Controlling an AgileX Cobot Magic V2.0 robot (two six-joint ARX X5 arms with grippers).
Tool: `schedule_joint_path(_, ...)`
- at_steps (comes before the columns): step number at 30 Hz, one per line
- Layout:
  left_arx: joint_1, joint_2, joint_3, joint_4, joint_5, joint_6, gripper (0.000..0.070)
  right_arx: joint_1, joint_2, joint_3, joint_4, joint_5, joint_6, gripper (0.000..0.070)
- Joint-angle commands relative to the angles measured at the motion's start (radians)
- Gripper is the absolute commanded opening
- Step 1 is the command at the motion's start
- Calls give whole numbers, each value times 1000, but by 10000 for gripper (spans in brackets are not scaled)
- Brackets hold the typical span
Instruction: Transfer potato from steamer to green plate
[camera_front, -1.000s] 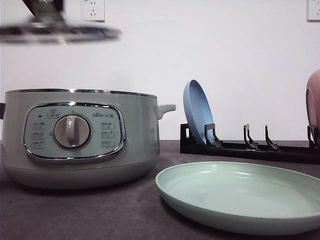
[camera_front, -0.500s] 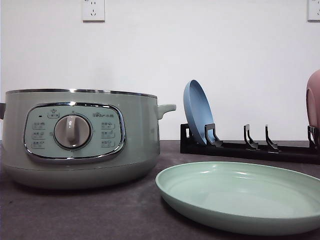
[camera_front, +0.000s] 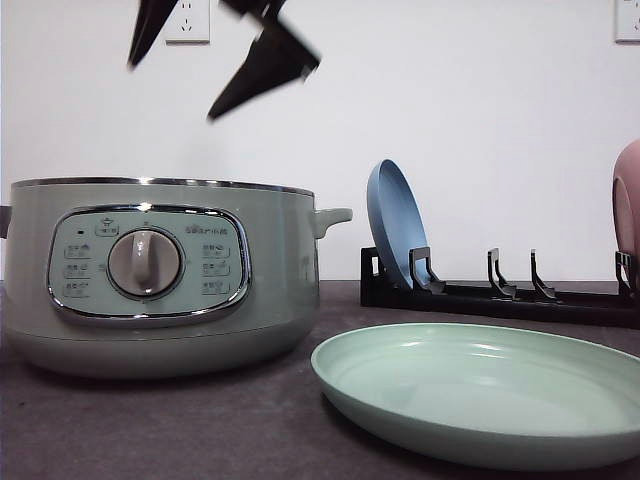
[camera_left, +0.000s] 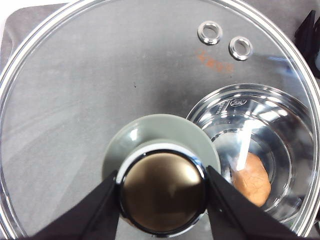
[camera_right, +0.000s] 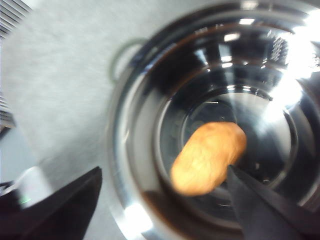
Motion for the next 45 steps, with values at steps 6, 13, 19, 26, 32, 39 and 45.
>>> schedule_joint_path(6,0,-2,37,-26,-1,2,0,30,142,72,9,79,32,561)
schedule_joint_path(13,0,-2,37,-26,-1,2,0,44,212,72,13,128,39,561)
schedule_joint_path(19,0,-2,37,-26,-1,2,0,50,249,72,11,153,39,561)
schedule_joint_path(26,0,-2,37,-26,-1,2,0,57,268,71,12,161,38,558)
schedule_joint_path(32,0,-2,37,-26,-1,2,0,58,270,71,3,160,38,395)
schedule_joint_path(39,0,-2,37,-26,-1,2,0,57,268,72,5,156,32,181)
schedule_joint_path(45,0,-2,37,-26,-1,2,0,46,222,81,4,157,5,165)
